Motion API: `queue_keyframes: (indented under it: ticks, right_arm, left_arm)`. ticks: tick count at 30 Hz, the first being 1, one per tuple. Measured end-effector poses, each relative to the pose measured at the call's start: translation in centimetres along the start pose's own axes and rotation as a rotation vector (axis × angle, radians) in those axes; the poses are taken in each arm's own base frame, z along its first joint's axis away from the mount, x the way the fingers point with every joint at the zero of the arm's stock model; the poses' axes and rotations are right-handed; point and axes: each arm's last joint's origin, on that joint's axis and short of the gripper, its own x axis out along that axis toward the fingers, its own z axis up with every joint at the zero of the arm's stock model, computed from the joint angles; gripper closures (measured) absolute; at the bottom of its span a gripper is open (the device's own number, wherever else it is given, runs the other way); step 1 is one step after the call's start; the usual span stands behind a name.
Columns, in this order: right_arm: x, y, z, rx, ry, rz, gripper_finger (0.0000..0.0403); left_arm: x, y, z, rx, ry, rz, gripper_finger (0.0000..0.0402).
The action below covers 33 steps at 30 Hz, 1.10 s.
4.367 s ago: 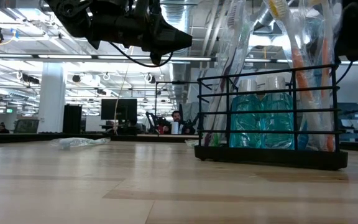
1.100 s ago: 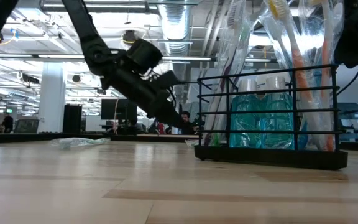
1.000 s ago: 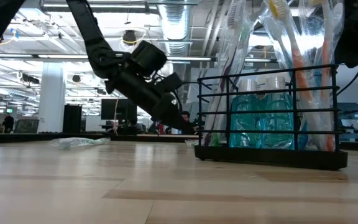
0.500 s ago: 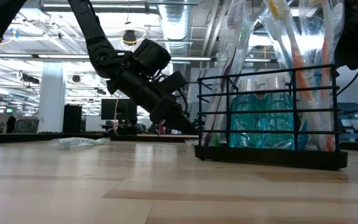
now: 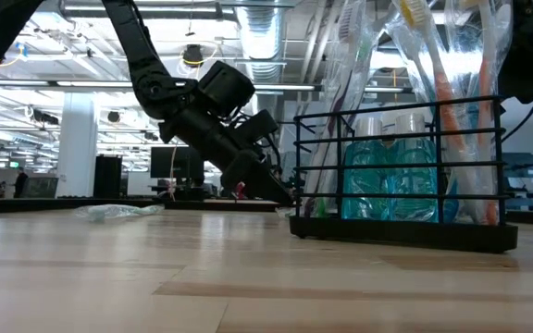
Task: Pick & Place toothbrushing station
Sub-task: Put the right green toothbrush into the mesh organizer
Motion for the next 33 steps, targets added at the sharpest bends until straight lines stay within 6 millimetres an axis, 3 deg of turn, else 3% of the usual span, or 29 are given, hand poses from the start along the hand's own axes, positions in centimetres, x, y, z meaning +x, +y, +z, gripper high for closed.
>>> queue_keyframes:
  ticks: [9,21,24,29,33]
  right_arm:
    - [0.0,0.0,0.0,0.000,0.000,0.000,0.0289]
    - [0.0,0.0,0.0,0.000,0.000,0.000,0.0289]
    - [0.0,0.0,0.0,0.000,0.000,0.000,0.0289]
    - [0.0,0.0,0.0,0.000,0.001,-0.001,0.0289]
    - [0.0,0.0,0.0,-0.002,0.003,-0.002,0.0289]
  left_arm:
    - [0.1,0.0,-0.1,-0.001,0.005,-0.002,0.0295]
    - [2.0,-0.7,-2.4,-0.030,0.051,-0.021,0.0298]
    - [1.8,-1.1,-2.0,-0.022,0.049,-0.023,0.0316]
    - [1.4,-1.6,-1.4,-0.012,0.052,-0.036,0.0386]
    - [0.9,-2.3,-0.8,0.000,0.057,-0.049,0.0397]
